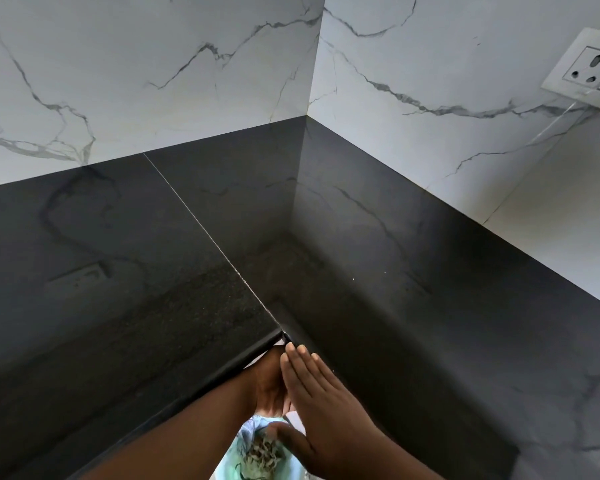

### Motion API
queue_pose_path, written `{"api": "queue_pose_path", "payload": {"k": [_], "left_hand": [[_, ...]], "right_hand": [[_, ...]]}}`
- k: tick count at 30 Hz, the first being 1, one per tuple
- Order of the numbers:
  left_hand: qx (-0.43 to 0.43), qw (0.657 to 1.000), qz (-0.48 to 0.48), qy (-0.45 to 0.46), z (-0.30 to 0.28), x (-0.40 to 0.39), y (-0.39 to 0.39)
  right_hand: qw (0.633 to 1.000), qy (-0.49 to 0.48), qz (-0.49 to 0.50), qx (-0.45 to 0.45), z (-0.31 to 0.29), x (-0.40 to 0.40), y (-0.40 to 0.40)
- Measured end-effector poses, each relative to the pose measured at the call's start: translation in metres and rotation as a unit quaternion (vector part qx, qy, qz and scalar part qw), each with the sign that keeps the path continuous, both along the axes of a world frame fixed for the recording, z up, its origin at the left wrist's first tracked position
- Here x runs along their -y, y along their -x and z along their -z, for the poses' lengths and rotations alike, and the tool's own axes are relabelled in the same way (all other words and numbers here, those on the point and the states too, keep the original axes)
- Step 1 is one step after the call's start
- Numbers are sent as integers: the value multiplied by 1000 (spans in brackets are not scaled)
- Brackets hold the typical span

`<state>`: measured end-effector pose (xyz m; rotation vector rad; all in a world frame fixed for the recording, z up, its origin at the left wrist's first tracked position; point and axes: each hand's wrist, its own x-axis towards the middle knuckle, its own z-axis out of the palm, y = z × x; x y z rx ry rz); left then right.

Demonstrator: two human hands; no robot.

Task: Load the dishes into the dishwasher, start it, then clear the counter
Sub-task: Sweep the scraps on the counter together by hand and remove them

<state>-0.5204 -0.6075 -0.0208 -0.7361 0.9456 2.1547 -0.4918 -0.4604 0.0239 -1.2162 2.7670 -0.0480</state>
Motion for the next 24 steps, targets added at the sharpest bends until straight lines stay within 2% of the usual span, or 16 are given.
{"api": "queue_pose_path", "payload": {"k": [4, 5, 9, 11, 14, 16, 19, 22, 24], "left_hand": [[10, 1000, 0, 29, -2, -4, 0], [12, 999, 13, 45, -4, -3, -1], [30, 999, 35, 8, -13, 2, -2], [26, 997, 22, 68, -4, 1, -1], [2, 998, 43, 56, -8, 0, -5], [16, 998, 58, 31, -5, 0, -5], [38, 998, 48, 19, -6, 2, -14], [43, 998, -13, 37, 19, 2, -27], [66, 996, -37, 44, 34, 3, -41]], "right_hand": [[999, 5, 26, -17, 5, -7, 2], [1000, 4, 13, -14, 7, -8, 1], [997, 14, -79, -16, 1, -10, -4], [997, 39, -67, -28, 2, -11, -2], [997, 46, -23, -53, 5, -12, -1], [994, 102, -41, -15, 2, -12, -6], [962, 267, -10, 52, 6, -8, -15], [910, 383, 103, 118, 15, 0, -30], [856, 438, 216, 169, 26, 5, -44]]}}
